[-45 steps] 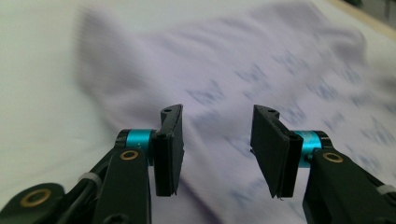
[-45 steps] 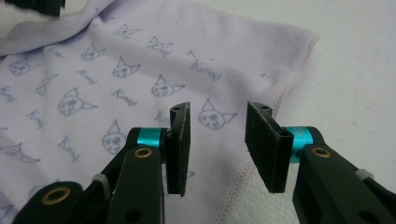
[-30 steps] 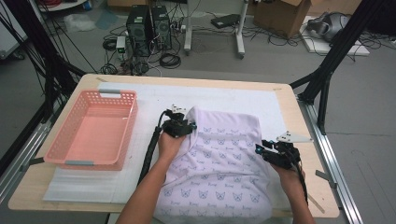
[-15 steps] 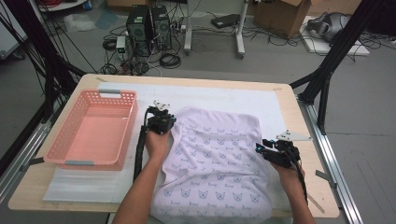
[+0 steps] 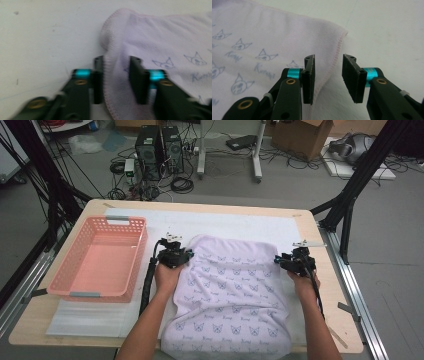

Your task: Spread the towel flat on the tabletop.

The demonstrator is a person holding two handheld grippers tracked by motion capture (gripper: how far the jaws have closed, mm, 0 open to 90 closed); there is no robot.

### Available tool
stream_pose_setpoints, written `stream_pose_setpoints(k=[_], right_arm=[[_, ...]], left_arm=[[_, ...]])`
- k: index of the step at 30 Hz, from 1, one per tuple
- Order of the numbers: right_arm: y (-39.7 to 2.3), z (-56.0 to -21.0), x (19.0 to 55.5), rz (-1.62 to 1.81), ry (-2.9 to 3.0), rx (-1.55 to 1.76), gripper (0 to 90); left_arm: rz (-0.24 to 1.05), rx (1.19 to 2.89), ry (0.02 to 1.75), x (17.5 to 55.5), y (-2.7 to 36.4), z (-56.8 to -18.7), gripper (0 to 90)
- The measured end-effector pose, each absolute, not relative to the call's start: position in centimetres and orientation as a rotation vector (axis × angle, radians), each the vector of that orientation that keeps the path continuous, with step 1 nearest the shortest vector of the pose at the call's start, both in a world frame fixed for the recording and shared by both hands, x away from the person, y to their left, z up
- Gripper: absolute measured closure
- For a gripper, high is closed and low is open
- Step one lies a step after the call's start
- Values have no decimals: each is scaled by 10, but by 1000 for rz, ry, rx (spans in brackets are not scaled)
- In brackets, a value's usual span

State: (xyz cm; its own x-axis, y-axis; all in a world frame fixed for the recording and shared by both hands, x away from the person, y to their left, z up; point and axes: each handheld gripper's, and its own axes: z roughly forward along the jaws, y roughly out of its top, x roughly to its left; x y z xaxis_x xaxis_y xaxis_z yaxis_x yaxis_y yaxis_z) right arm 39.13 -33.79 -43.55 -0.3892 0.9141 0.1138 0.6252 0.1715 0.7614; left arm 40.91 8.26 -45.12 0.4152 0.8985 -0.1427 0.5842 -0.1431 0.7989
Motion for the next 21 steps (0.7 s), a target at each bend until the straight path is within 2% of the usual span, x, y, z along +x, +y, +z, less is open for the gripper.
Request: stream_pose_setpoints(k=[1,3,4,9,15,16,18,21], right_arm=[[-335,-440,395,1055,2099,1473,650],[-330,-446,398,1009,2126,1463,750],[-330,-446,396,1012,2127,1460,849],[-337,-438,382,969,2233,1455,858],[-350,-431,352,952,2296,1437,853],[-351,-431,347,956,2298,1435,841],[-354,-430,339,978,2282,1403,738],[-358,-427,336,1015,2224,1377,653]], left_arm=[[464,1847,1277,409,84,-451,859],[429,1847,1314,407,88,-448,868],[412,1864,1313,405,91,-447,870],[384,1927,1265,379,100,-444,872],[329,1918,1215,353,105,-448,861],[329,1931,1187,351,105,-447,846],[344,1909,1167,352,105,-446,694],[366,1827,1147,357,107,-440,557]])
